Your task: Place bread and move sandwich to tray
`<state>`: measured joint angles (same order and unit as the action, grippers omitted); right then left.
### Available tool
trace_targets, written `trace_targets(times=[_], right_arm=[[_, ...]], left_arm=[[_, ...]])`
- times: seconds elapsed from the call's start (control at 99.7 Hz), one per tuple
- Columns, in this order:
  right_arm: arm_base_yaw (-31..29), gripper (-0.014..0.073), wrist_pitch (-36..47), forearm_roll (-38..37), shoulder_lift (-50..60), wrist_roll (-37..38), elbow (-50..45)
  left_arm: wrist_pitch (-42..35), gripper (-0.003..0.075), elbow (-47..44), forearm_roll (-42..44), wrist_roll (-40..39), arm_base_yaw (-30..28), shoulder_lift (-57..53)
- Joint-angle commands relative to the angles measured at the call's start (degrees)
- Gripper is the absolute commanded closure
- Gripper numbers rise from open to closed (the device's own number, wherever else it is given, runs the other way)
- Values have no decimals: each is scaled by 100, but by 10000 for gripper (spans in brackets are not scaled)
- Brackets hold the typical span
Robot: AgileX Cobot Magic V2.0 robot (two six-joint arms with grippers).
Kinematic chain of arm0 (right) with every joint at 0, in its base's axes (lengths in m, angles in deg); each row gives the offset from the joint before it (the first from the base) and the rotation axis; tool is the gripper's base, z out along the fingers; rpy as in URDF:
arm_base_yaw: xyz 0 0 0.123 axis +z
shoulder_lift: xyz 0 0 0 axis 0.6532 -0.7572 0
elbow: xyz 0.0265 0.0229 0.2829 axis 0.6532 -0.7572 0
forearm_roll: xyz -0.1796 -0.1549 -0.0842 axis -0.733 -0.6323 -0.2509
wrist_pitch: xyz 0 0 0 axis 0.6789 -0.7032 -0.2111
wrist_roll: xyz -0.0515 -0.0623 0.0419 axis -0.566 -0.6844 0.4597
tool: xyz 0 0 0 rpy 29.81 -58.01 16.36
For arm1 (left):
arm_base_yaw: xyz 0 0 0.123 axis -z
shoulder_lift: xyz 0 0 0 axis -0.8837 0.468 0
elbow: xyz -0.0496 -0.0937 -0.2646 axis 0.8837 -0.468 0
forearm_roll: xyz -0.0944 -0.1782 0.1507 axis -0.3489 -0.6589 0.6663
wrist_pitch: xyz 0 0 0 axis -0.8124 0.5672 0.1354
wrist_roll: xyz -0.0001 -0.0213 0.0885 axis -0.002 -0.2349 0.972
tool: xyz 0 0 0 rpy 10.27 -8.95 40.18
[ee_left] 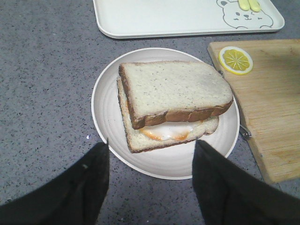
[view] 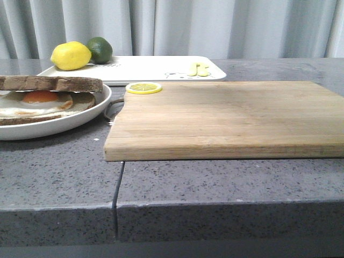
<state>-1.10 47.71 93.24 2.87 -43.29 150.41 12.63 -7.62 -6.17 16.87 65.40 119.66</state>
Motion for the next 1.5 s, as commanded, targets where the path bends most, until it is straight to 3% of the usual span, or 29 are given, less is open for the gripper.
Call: trace_targets(times=[0.0, 0.401, 0.572, 0.883, 1.224, 1.494], right_arm=[[-332, 188, -293, -897, 585, 39, -37], [-1973, 188, -962, -5317, 2421, 2932, -1251], [-2123, 188, -875, -6499, 3217, 3226, -1842], [-2319, 188, -651, -7518, 4907, 3474, -3320], [-3292, 188, -1303, -7536, 6454, 3598, -4051], [-3392, 190, -1790, -7536, 6997, 3615, -4326]], left_arm=[[-343, 356, 193, -140, -8, 3, 12], [-343, 356, 193, -140, -8, 3, 12], [-343, 356, 193, -140, -8, 3, 12], [-343, 356, 193, -140, -8, 3, 12], [-343, 356, 193, -140, -8, 3, 12], [-343, 356, 193, -140, -8, 3, 12]])
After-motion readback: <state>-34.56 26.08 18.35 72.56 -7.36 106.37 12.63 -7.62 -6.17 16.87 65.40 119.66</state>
